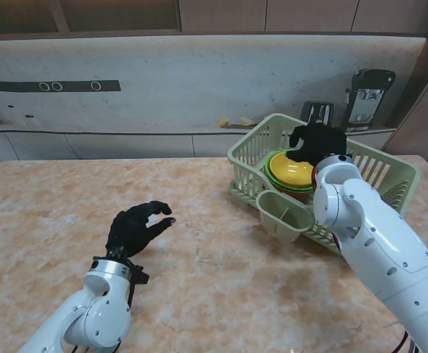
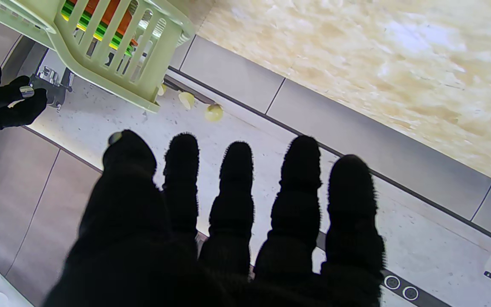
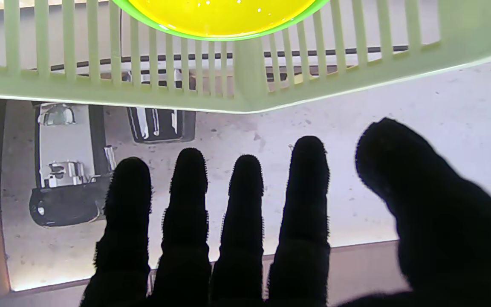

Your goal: Stack bowls and put them on the dishrack

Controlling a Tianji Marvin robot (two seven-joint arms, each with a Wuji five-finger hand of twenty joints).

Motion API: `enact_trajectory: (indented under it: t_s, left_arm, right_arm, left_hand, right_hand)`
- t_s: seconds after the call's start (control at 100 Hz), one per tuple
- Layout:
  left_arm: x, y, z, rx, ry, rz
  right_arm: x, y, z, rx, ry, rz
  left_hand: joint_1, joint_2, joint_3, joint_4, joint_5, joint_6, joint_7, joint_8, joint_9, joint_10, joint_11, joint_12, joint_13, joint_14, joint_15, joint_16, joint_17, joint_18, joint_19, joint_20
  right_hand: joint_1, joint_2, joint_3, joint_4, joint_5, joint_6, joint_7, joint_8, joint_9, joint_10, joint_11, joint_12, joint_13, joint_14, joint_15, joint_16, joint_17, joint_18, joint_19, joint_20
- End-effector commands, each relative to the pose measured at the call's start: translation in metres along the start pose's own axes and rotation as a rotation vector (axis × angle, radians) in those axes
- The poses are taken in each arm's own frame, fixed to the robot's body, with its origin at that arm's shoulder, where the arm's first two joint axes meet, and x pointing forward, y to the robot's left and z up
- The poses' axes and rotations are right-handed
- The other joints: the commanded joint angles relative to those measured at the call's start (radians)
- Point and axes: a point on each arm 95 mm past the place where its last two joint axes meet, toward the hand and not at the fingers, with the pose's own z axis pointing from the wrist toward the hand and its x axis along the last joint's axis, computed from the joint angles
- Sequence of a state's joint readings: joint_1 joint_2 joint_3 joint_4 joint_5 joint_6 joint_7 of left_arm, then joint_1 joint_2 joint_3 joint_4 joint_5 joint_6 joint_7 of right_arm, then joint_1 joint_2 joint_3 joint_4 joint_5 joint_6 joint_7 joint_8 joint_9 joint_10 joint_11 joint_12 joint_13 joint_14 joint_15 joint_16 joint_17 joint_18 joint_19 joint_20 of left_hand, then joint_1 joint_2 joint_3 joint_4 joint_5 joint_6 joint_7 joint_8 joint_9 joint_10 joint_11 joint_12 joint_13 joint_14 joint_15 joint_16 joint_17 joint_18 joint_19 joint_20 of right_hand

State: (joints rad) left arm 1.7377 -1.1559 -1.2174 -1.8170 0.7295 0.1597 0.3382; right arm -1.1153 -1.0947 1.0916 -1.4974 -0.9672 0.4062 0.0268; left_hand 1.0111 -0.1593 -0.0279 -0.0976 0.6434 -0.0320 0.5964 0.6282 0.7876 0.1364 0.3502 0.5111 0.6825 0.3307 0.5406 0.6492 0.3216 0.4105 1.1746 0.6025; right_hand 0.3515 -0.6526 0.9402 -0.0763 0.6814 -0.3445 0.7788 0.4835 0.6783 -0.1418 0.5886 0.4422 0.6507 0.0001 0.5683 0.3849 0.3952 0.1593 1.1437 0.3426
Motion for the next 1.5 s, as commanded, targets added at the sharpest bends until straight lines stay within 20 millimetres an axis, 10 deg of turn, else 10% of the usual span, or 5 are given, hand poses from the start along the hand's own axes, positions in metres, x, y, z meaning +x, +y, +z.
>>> enact_trajectory:
  t_s: [0.0,1.49]
  left_arm:
    - [0.002,0.002,-0.001,-0.014,0.006,-0.006]
    - [0.011,0.009,-0.003,-0.038,0.066,-0.027]
  right_arm:
    - [0.007,-0.007,-0.009,0.012,0.028,0.006]
    - [0.047,-0.036,-0.127,-0.126,0.346,0.189]
  left_hand:
    - [0.028,0.017,-0.026,-0.002,0.02,-0.024,0.01,0.013,0.027,-0.012,-0.005,0.018,0.008,0.0,0.001,0.013,-0.009,-0.003,0.014,0.017]
    - [0.028,0.017,-0.025,-0.002,0.022,-0.024,0.013,0.015,0.029,-0.01,-0.006,0.018,0.011,-0.002,0.0,0.012,-0.006,-0.004,0.014,0.017]
  right_hand:
    - [0.014,-0.026,0.012,-0.025,0.024,-0.036,0.024,-0.012,0.022,-0.025,0.003,0.019,0.014,-0.016,0.008,0.032,0.008,-0.009,0.031,0.023]
    - [0.048,-0.111,0.134,-0.048,0.095,-0.134,0.149,-0.041,0.133,-0.065,-0.016,0.07,0.102,-0.055,0.033,0.073,0.092,-0.033,0.059,0.045]
